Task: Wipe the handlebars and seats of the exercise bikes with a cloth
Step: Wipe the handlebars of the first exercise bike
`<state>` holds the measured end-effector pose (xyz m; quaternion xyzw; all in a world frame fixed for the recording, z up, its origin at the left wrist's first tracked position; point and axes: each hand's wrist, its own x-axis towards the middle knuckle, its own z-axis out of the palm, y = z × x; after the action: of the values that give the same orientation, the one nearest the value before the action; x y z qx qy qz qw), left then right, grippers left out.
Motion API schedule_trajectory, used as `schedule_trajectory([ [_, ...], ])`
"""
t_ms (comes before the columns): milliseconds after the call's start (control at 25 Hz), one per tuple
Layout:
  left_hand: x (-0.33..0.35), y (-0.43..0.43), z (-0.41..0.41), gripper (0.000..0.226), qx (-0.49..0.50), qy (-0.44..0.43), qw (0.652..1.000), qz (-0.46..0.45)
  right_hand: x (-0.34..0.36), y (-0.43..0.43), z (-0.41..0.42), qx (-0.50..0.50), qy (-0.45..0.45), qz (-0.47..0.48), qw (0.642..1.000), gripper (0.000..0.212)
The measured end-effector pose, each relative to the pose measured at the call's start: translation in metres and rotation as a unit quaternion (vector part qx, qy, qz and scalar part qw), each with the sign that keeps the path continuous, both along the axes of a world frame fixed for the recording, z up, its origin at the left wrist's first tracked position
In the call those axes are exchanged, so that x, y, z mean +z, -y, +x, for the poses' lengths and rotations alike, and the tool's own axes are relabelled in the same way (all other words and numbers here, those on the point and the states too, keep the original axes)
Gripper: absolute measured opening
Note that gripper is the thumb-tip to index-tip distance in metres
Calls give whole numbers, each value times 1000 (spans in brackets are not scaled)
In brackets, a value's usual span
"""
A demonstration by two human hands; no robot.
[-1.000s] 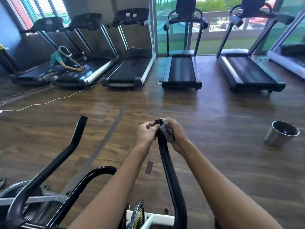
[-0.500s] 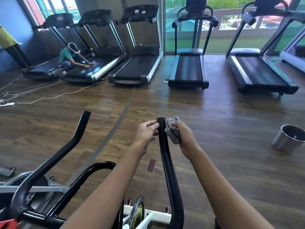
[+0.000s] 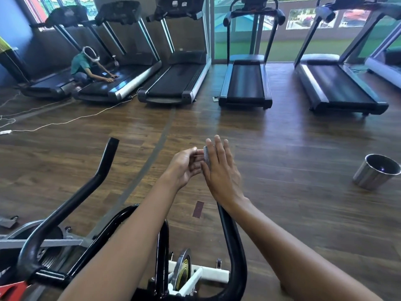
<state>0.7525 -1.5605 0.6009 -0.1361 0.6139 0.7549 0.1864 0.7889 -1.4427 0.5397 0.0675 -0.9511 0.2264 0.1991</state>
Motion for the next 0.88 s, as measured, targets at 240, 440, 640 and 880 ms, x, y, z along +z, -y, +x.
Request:
schedule_trajectory([
  [240,-1,-9,-1,27,-32,-44,998,-41,-3,-2,86,27,199,84,976,73],
  [440,-1,-10,-4,25,-22,-48,998,-44,-17,-3,37,61,103,-12,993,75],
  [640,-7,-17,-2,24,17,-49,997,-51,-9,2,0,33,40,-35,998,63],
  [880,-5,-22,7,30,16,-64,996,-53,-6,-5,53,51,107,-43,992,63],
])
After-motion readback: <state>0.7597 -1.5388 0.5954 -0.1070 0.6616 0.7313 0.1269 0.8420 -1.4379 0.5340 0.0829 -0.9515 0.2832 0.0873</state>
